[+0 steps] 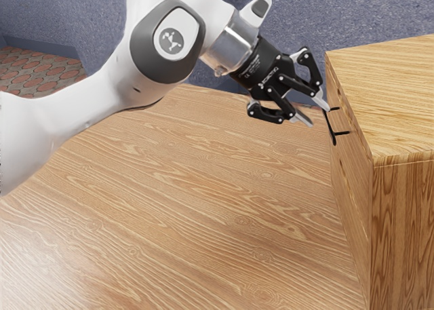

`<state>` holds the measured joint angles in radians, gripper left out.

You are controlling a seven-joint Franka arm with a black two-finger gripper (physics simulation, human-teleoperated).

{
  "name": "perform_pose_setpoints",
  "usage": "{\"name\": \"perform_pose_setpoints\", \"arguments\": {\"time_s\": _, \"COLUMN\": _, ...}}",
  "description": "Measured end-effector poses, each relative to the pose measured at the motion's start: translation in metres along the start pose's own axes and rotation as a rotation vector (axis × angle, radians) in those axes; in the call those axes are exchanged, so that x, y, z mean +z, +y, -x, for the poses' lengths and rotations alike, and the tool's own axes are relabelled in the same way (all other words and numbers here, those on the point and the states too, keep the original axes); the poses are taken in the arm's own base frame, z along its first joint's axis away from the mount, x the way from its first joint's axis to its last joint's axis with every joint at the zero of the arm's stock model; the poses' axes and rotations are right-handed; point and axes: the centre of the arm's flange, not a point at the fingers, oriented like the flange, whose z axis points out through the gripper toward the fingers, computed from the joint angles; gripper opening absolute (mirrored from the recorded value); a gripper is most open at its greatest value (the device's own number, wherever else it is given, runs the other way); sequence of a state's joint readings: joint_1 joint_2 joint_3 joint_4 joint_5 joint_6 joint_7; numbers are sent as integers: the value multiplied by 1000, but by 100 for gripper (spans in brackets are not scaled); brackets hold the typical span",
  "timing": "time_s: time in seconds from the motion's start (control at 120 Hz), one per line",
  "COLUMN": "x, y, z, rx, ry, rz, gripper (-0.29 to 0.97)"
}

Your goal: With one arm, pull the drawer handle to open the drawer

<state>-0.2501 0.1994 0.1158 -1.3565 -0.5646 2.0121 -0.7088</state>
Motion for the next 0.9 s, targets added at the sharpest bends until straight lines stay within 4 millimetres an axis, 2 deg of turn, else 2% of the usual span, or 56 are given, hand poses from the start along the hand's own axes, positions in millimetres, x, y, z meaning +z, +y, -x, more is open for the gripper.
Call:
{"name": "perform_pose_setpoints", "arguments": {"time_s": 0.233, "x": 13, "y": -2, "z": 2, "rx": 4, "ry": -16, "rz": -14, "gripper": 14}}
{"name": "perform_pose_setpoints", "arguments": {"time_s": 0.617, "x": 17, "y": -4, "z": 3, "rx": 5, "ry": -22, "rz": -23, "gripper": 4}}
{"name": "perform_pose_setpoints", "arguments": {"time_s": 0.9, "x": 18, "y": -9, "z": 3, "rx": -1, "ry": -27, "rz": -31, "gripper": 1}}
